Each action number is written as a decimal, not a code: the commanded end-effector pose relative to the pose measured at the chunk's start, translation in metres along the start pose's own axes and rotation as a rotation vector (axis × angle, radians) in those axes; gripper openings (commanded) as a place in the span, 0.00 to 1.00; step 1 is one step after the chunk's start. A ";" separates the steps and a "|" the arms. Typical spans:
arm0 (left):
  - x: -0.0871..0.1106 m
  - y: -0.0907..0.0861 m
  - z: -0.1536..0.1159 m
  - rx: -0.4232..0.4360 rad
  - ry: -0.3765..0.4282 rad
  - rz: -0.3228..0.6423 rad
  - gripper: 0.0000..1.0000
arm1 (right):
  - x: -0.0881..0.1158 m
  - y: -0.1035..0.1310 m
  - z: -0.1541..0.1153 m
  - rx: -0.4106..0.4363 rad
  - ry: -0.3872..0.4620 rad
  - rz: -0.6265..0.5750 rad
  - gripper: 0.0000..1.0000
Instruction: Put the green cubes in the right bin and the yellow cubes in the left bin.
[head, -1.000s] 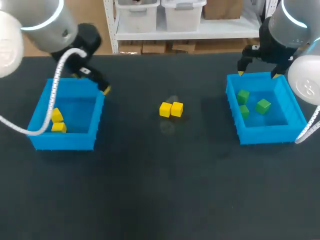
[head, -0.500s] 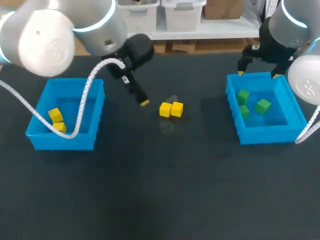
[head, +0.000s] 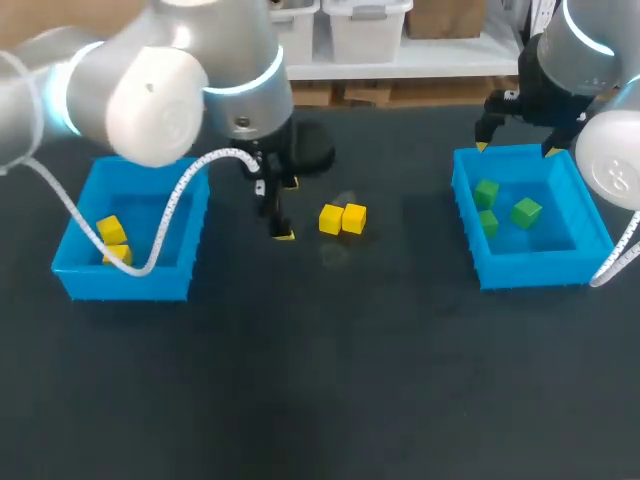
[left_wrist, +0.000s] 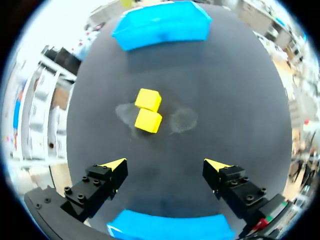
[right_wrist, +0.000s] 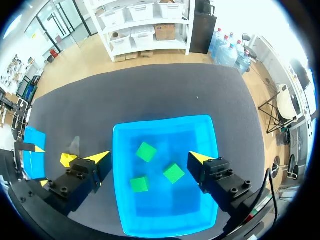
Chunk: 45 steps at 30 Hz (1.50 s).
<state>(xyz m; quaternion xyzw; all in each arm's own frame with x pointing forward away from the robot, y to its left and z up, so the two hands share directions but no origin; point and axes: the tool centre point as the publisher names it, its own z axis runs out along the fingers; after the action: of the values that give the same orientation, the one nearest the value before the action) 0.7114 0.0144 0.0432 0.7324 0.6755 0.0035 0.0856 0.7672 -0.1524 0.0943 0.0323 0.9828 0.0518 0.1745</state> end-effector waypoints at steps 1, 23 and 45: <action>-0.016 0.015 0.011 0.048 0.049 0.006 1.00 | 0.002 0.000 -0.001 0.002 -0.005 0.002 1.00; -0.046 0.017 0.049 0.061 0.089 0.015 1.00 | 0.002 0.000 -0.001 0.002 -0.005 0.002 1.00; -0.011 0.017 0.048 -0.021 0.114 -0.250 0.00 | 0.002 0.000 -0.001 0.002 -0.005 0.002 1.00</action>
<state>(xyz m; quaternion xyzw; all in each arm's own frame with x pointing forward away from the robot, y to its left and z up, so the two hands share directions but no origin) 0.7383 -0.0148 -0.0069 0.6422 0.7640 0.0449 0.0437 0.7672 -0.1524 0.0943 0.0323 0.9828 0.0518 0.1745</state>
